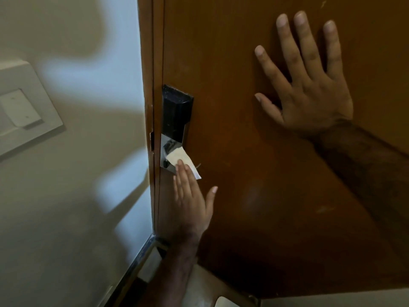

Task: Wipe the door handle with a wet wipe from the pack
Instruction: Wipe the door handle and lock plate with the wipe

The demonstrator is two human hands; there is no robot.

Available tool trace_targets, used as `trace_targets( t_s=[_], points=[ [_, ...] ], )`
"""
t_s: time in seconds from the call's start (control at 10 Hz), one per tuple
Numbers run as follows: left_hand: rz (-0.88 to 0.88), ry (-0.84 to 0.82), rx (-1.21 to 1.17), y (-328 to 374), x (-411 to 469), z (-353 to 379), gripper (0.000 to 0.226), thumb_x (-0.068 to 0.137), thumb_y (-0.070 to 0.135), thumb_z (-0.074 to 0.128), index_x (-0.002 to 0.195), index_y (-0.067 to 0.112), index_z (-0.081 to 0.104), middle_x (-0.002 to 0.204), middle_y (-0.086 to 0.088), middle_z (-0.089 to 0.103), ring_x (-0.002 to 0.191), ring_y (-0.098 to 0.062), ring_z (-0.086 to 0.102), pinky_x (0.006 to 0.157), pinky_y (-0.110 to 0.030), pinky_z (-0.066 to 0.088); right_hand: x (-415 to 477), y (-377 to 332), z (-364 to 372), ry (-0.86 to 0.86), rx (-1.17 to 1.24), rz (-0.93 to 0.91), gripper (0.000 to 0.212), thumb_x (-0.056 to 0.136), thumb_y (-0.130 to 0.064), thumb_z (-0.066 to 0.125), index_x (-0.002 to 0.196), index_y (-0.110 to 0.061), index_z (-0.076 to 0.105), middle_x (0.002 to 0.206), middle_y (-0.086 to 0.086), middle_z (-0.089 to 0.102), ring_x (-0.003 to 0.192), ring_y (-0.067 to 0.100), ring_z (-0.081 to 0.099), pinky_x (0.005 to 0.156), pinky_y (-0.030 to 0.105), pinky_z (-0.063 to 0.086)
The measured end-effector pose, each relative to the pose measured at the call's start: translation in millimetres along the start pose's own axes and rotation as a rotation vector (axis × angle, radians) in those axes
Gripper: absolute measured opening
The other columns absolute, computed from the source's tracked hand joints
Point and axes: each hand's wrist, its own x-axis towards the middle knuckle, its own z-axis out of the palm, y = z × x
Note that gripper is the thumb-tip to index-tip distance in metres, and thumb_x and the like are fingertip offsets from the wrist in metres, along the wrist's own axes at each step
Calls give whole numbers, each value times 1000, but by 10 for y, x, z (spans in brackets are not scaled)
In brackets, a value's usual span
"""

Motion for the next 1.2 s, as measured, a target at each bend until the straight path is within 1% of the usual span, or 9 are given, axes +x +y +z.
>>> trace_targets(
  t_s=[0.1, 0.3, 0.6, 0.7, 0.8, 0.9, 1.0, 1.1, 1.2],
  points=[
    [-102, 33, -123, 286, -67, 137, 99, 102, 73, 31, 167, 11, -10, 177, -5, -20, 164, -32, 5, 123, -56, 38, 11, 12, -24, -9, -15, 1, 76, 115, -57, 27, 177, -17, 8, 179, 27, 11, 165, 47, 14, 128, 68, 9],
    [-377, 220, -411, 452, 424, 57, 92, 103, 68, 34, 164, 21, -16, 178, -2, -16, 159, -40, 26, 111, -57, 52, 3, -7, -46, -6, -34, -10, 75, 116, -56, 28, 177, -15, 11, 178, 27, 15, 164, 48, 18, 128, 70, 16],
    [-326, 139, -487, 773, -33, 149, 96, 100, 71, 36, 157, 37, -34, 177, 1, -21, 161, -35, 19, 123, -49, 38, 13, 7, -14, -3, -49, -17, 76, 116, -57, 29, 177, -15, 11, 178, 28, 14, 164, 48, 17, 128, 70, 16],
    [-349, 213, -589, 650, 169, 57, 99, 101, 63, 47, 160, 35, -28, 177, 1, -18, 158, -35, 28, 117, -35, 43, 5, 10, -16, 2, -43, -20, 76, 116, -56, 28, 177, -14, 11, 178, 28, 14, 164, 48, 17, 128, 70, 16],
    [-406, 283, -676, 564, 399, 10, 98, 102, 55, 53, 167, 22, -12, 178, -1, -16, 157, -35, 29, 99, -5, 36, 3, 13, -23, 4, -50, -20, 76, 116, -56, 29, 177, -14, 12, 178, 28, 15, 164, 48, 18, 128, 70, 16],
    [-422, 257, -713, 714, 279, 20, 100, 101, 56, 55, 167, 25, -14, 177, 4, -20, 158, -28, 22, 101, -1, 31, 8, 6, -30, 13, -62, -22, 75, 116, -56, 29, 176, -14, 14, 178, 28, 17, 164, 47, 20, 128, 69, 15],
    [-354, 172, -726, 832, 1, 79, 102, 98, 62, 51, 164, 34, -21, 174, 10, -28, 155, -14, 5, 113, -12, 24, 2, 11, -29, 7, -55, -22, 75, 116, -56, 29, 176, -14, 14, 178, 28, 16, 164, 47, 19, 128, 68, 13],
    [-381, 190, -754, 705, 124, 35, 102, 99, 59, 55, 164, 33, -19, 175, 10, -26, 149, -9, 8, 96, 3, 23, 7, 10, -26, 13, -61, -21, 75, 116, -56, 28, 176, -14, 14, 178, 28, 17, 164, 47, 19, 128, 68, 14],
    [-458, 299, -842, 548, 477, -59, 101, 102, 44, 61, 166, 28, -15, 177, -1, -18, 153, -15, 13, 95, 2, 29, 11, 10, -17, 18, -68, -21, 75, 116, -56, 29, 177, -14, 14, 178, 27, 17, 164, 46, 20, 128, 68, 14]
  ],
)
